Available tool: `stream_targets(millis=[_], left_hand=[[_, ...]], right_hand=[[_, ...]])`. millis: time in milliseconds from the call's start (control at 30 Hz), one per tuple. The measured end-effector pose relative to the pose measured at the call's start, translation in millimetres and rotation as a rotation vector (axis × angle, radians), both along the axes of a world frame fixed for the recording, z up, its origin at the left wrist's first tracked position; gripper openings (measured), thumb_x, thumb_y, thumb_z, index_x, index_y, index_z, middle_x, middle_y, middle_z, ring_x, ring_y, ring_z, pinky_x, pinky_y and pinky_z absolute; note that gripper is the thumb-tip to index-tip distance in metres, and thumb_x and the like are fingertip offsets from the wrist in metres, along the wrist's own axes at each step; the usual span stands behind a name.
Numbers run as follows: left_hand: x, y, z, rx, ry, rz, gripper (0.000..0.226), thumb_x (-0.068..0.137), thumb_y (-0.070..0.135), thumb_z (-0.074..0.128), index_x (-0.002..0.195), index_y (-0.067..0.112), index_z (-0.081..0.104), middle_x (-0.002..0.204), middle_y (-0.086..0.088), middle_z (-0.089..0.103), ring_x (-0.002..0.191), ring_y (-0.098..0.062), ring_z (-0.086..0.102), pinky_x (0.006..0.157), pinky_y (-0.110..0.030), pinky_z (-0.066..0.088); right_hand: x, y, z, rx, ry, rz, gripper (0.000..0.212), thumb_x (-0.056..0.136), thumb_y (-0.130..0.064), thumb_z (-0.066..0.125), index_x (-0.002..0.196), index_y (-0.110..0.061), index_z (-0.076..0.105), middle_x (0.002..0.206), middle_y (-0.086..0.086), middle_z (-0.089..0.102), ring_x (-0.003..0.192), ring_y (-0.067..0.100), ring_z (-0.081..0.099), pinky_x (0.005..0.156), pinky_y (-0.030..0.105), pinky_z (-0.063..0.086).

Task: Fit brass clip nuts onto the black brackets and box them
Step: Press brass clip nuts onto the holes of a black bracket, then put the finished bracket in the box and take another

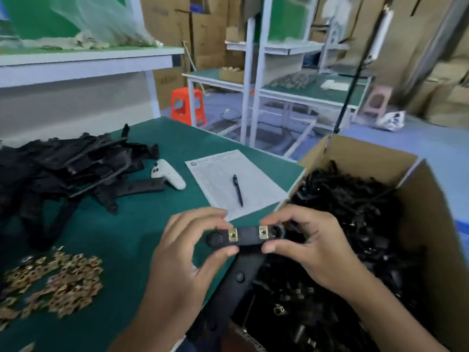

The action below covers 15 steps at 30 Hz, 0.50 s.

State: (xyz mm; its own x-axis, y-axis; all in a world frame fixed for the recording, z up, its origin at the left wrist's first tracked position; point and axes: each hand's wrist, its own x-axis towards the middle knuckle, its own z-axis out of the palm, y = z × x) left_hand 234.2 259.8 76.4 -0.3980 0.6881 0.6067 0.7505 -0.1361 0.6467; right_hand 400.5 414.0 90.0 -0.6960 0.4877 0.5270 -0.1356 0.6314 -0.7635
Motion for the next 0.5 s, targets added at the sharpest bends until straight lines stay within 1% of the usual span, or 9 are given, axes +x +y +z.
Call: stream_targets(millis=[100, 200, 267, 333, 400, 467, 500], left_hand=[[28.8, 32.1, -6.5, -0.006, 0.040, -0.079, 0.021, 0.083, 0.044, 0.068, 0.101, 0.034, 0.069, 0.132, 0.018, 0.055, 0.127, -0.007, 0.046, 0.105, -0.016, 0.032], [50.7, 56.2, -13.4, -0.010, 0.087, -0.148, 0.021, 0.084, 0.046, 0.070, 0.103, 0.037, 0.068, 0.140, 0.019, 0.048, 0.134, -0.007, 0.038, 0.110, -0.015, 0.026], [62.0, 69.4, -16.8, -0.017, 0.103, -0.178, 0.020, 0.086, 0.049, 0.067, 0.103, 0.039, 0.066, 0.143, 0.020, 0.045, 0.138, -0.008, 0.034, 0.112, -0.014, 0.023], [71.8, 80.6, -20.6, -0.019, 0.117, -0.192, 0.020, 0.087, 0.050, 0.065, 0.104, 0.038, 0.066, 0.143, 0.021, 0.043, 0.138, -0.008, 0.033, 0.112, -0.014, 0.022], [81.8, 90.0, -22.2, -0.006, 0.131, -0.204, 0.021, 0.088, 0.048, 0.065, 0.105, 0.036, 0.066, 0.142, 0.021, 0.044, 0.137, -0.006, 0.034, 0.112, -0.014, 0.022], [91.3, 97.1, -25.6, -0.004, 0.146, -0.218, 0.025, 0.090, 0.047, 0.065, 0.113, 0.036, 0.063, 0.144, 0.022, 0.042, 0.138, -0.003, 0.032, 0.113, -0.018, 0.024], [94.7, 99.1, -26.8, -0.034, 0.138, -0.235, 0.033, 0.092, 0.048, 0.065, 0.123, 0.038, 0.060, 0.148, 0.023, 0.037, 0.141, -0.001, 0.028, 0.114, -0.021, 0.024]], right_hand=[[46.2, 15.0, -8.9, -0.018, -0.030, -0.110, 0.028, 0.076, -0.050, 0.082, 0.101, -0.041, 0.073, 0.101, -0.015, 0.075, 0.097, 0.009, 0.071, 0.087, 0.020, 0.051], [80.8, 27.2, -18.5, 0.041, -0.029, -0.215, 0.028, 0.078, -0.043, 0.083, 0.102, -0.033, 0.075, 0.107, -0.013, 0.074, 0.105, 0.012, 0.070, 0.093, 0.025, 0.051], [96.5, 33.0, -21.8, 0.105, 0.001, -0.256, 0.028, 0.079, -0.037, 0.084, 0.103, -0.026, 0.075, 0.116, -0.013, 0.071, 0.112, 0.012, 0.067, 0.098, 0.024, 0.048], [108.4, 37.0, -23.6, 0.135, 0.000, -0.293, 0.027, 0.078, -0.032, 0.084, 0.102, -0.025, 0.075, 0.119, -0.014, 0.067, 0.116, 0.010, 0.064, 0.099, 0.020, 0.045], [117.1, 39.8, -24.4, 0.147, -0.014, -0.343, 0.026, 0.078, -0.032, 0.082, 0.102, -0.027, 0.073, 0.118, -0.014, 0.065, 0.115, 0.009, 0.062, 0.099, 0.018, 0.043], [126.5, 43.4, -26.5, 0.173, -0.027, -0.397, 0.027, 0.080, -0.032, 0.082, 0.105, -0.027, 0.073, 0.118, -0.011, 0.063, 0.116, 0.010, 0.061, 0.099, 0.019, 0.043], [130.7, 44.1, -27.7, 0.186, -0.038, -0.419, 0.031, 0.081, -0.033, 0.082, 0.110, -0.026, 0.072, 0.120, -0.010, 0.062, 0.116, 0.010, 0.060, 0.099, 0.019, 0.043]])
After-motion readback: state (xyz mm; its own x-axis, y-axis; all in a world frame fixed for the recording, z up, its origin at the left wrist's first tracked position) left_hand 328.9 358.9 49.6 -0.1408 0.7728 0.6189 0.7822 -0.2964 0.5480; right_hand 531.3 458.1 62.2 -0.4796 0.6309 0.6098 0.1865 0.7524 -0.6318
